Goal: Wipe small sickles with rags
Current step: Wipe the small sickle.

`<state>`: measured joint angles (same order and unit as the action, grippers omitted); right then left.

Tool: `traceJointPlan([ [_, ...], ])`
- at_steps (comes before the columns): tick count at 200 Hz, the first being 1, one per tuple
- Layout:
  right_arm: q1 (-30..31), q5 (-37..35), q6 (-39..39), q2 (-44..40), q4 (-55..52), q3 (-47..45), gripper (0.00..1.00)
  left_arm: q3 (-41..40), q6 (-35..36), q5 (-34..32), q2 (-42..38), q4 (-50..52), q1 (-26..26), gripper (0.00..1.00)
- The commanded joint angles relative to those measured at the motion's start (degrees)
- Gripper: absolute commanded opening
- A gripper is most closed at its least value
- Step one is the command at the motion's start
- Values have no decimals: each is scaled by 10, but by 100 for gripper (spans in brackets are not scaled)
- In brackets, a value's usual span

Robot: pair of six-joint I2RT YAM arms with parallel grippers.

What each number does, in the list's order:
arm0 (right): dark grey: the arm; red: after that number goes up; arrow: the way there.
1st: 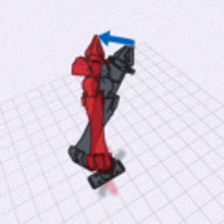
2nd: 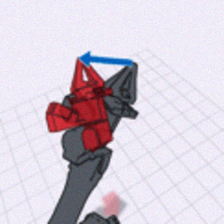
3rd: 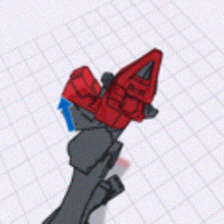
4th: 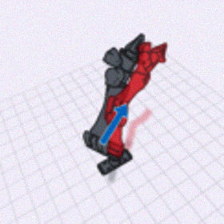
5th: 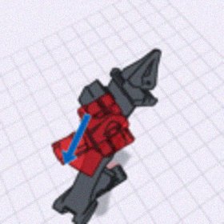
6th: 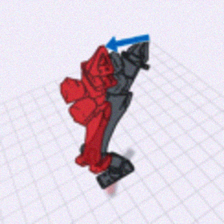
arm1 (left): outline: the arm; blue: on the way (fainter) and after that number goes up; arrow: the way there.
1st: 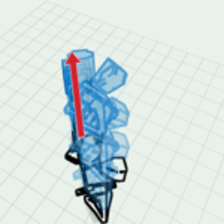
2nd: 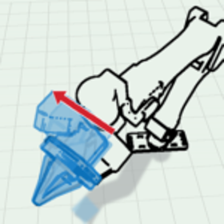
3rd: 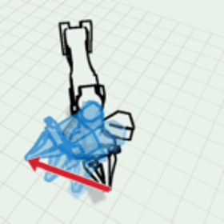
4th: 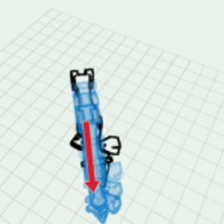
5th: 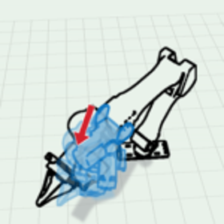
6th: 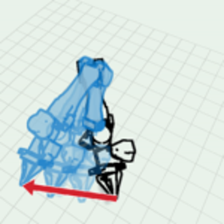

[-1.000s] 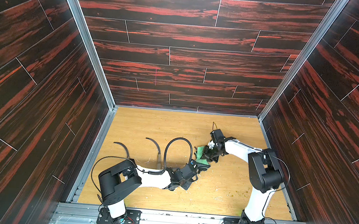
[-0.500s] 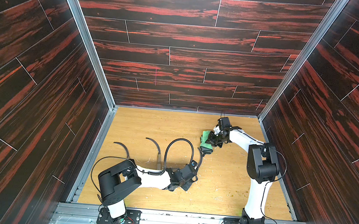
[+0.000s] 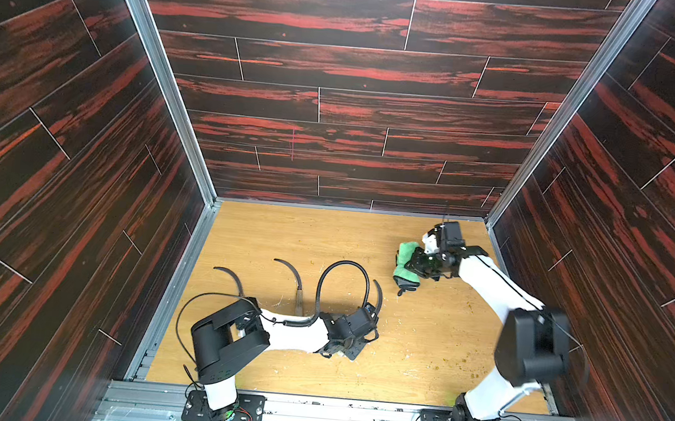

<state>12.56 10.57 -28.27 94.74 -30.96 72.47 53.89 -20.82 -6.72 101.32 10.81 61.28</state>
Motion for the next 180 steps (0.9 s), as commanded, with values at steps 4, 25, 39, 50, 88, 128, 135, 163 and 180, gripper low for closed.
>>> traceJointPlan([
  [4,1,-21,17,-57,-22,-36,0,12,-2,33,41,70,5,31],
  [25,1,-28,21,-91,-32,-54,0,19,-8,42,54,72,4,34],
  [39,1,-28,23,-108,-37,-65,0,25,-11,46,60,76,4,37],
  [50,1,-31,24,-120,-41,-73,0,29,-13,45,64,78,4,37],
  [88,1,-41,27,-153,-49,-97,0,40,-17,49,71,86,0,25],
  [128,1,-44,30,-176,-54,-110,0,47,-25,38,65,100,-2,0],
  [135,1,-43,31,-180,-54,-111,0,49,-29,32,57,101,-4,0],
  [163,2,-10,31,-207,-36,-133,0,31,-66,42,-5,50,-34,0],
  [180,1,30,22,-226,-10,-154,0,-13,-117,76,-79,-56,-71,0],
])
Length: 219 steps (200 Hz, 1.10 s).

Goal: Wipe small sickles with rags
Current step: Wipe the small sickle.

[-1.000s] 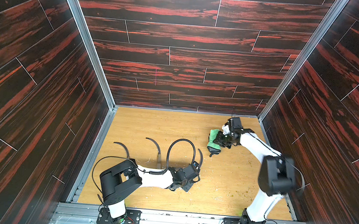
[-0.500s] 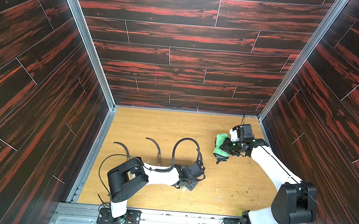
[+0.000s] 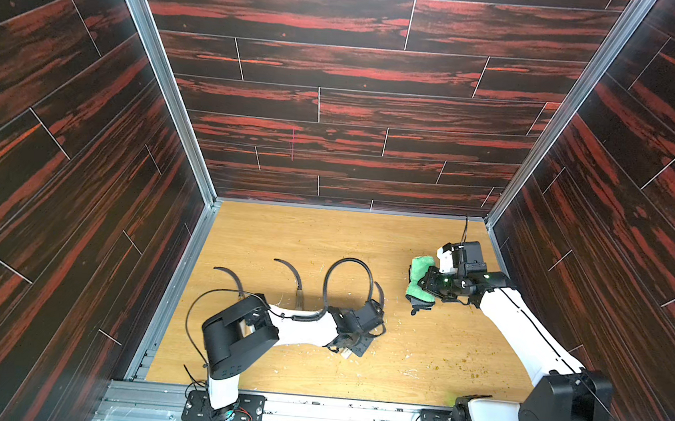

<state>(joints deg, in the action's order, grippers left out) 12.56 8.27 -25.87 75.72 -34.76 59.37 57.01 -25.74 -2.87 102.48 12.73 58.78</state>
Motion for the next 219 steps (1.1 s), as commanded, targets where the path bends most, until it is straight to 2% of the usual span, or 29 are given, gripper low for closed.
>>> traceJointPlan([
  [1,2,56,-3,-37,30,-23,0,-46,-70,38,-93,-80,-49,0],
  [21,0,99,-21,-54,59,-42,0,-77,-120,69,-139,-184,-86,0],
  [46,0,166,-50,-66,111,-64,0,-94,-180,122,-158,-319,-106,0],
  [86,-1,235,-71,-62,175,-73,0,-119,-298,195,-125,-548,-131,0],
  [125,-9,253,-63,-46,177,-51,0,-135,-377,224,-73,-737,-140,0],
  [180,-12,282,-43,-19,170,-13,0,-129,-462,238,25,-932,-142,0],
  [219,-12,279,-38,19,177,8,0,-110,-463,262,32,-936,-142,0],
])
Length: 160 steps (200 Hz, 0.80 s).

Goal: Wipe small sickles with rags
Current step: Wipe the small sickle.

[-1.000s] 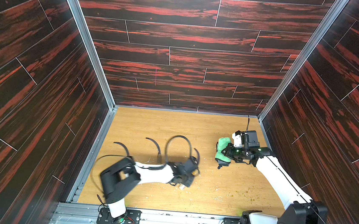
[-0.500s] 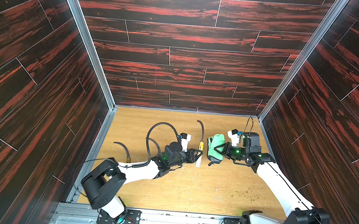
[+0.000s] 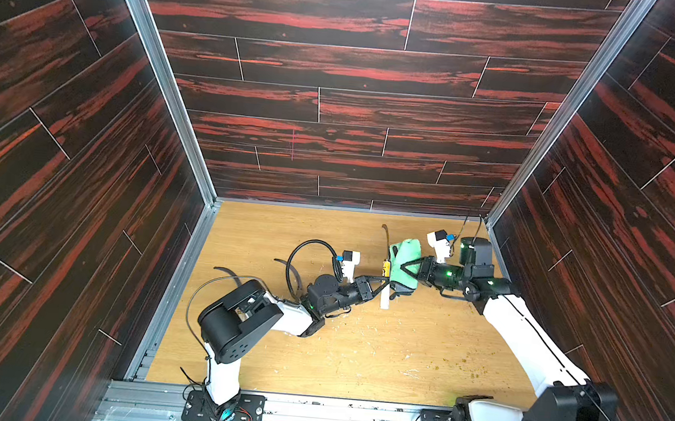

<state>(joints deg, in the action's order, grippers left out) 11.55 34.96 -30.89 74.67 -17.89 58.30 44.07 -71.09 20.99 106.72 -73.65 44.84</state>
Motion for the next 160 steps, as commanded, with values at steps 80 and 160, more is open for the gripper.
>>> traceJointPlan([
  [80,34,25,42,-14,-10,-20,0,62,-6,20,15,-73,-4,0],
  [160,96,-56,14,-118,-61,-75,0,97,27,14,20,-19,-23,0],
])
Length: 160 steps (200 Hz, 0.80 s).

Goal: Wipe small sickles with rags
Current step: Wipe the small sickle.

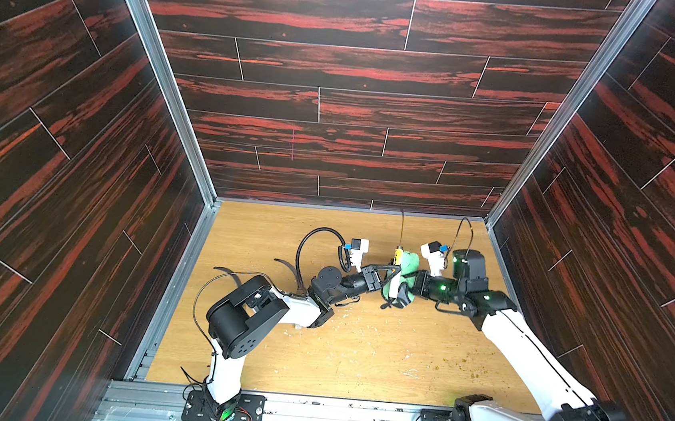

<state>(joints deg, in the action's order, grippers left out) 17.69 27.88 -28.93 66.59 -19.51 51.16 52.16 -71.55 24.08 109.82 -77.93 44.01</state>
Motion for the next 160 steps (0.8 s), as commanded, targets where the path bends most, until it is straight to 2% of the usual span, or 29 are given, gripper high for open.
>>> traceJointPlan([
  [1,35,14,-6,-38,-46,-4,0,16,31,-17,-11,24,-15,0],
  [53,46,-20,-21,-47,-59,1,0,10,46,-14,-17,46,-21,0],
  [92,46,-35,-24,-3,-47,48,0,-10,37,-13,-21,28,-19,0],
  [160,29,-11,-73,56,33,77,0,-41,45,-20,-41,29,0,0],
])
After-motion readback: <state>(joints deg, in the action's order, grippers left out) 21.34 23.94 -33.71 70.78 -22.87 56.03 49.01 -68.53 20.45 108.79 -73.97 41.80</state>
